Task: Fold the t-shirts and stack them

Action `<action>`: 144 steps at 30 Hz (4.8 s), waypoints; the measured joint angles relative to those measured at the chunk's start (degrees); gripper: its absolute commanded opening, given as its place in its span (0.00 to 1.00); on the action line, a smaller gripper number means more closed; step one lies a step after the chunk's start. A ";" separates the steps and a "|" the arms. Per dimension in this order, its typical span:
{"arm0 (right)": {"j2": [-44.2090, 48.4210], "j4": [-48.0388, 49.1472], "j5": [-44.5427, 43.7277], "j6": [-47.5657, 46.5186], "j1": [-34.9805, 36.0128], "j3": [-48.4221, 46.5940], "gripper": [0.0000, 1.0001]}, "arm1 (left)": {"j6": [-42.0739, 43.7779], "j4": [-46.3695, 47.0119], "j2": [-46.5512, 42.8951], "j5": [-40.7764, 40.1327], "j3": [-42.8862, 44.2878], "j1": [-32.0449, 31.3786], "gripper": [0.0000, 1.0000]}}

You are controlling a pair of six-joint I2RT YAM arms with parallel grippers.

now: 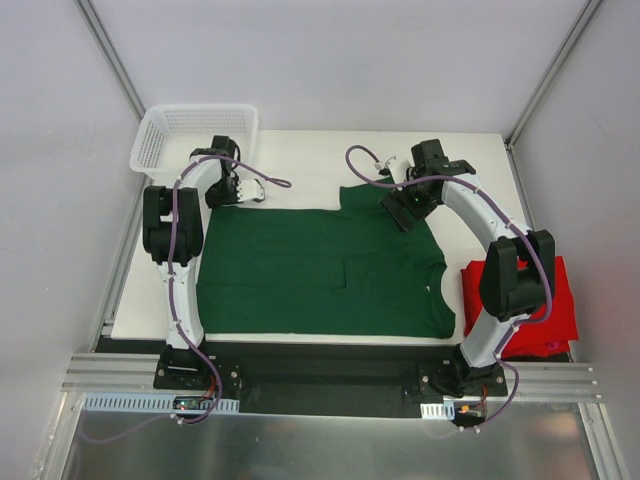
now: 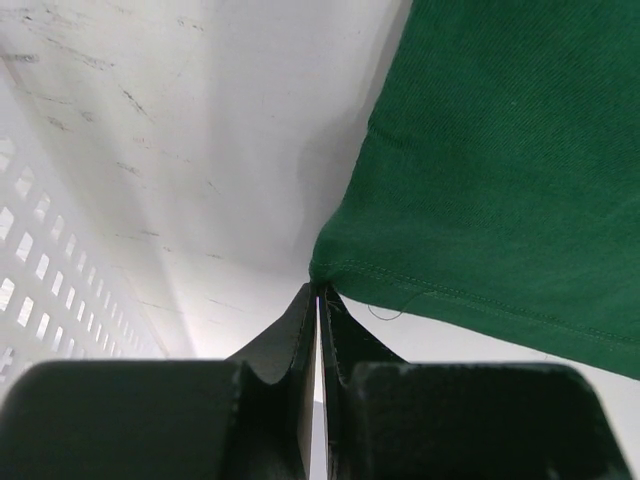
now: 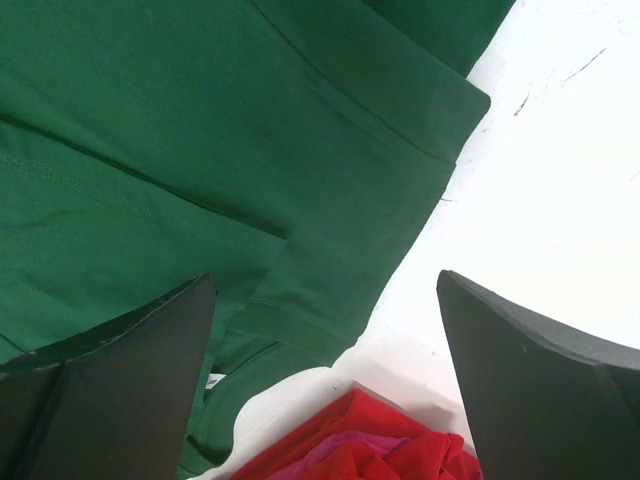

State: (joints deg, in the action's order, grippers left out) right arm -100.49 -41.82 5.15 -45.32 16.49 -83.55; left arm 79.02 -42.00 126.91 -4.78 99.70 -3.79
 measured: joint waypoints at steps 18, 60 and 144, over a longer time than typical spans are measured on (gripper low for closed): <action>-0.28 0.04 -0.02 0.04 0.00 0.00 0.96 | 0.07 -0.44 -3.30 -0.46 -0.24 -0.02 0.00; -35.34 18.29 -8.90 -2.32 -1.86 -31.45 0.70 | -0.90 -0.72 -6.32 -1.77 -5.05 -0.04 0.00; -36.63 11.06 -1.66 -6.47 -1.97 -34.69 0.01 | -2.95 -1.38 -6.14 -2.97 -5.35 -0.79 0.00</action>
State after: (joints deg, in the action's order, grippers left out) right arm -137.12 -30.76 3.49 -51.79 14.52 -118.24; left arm 76.07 -43.38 120.77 -7.75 94.35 -4.58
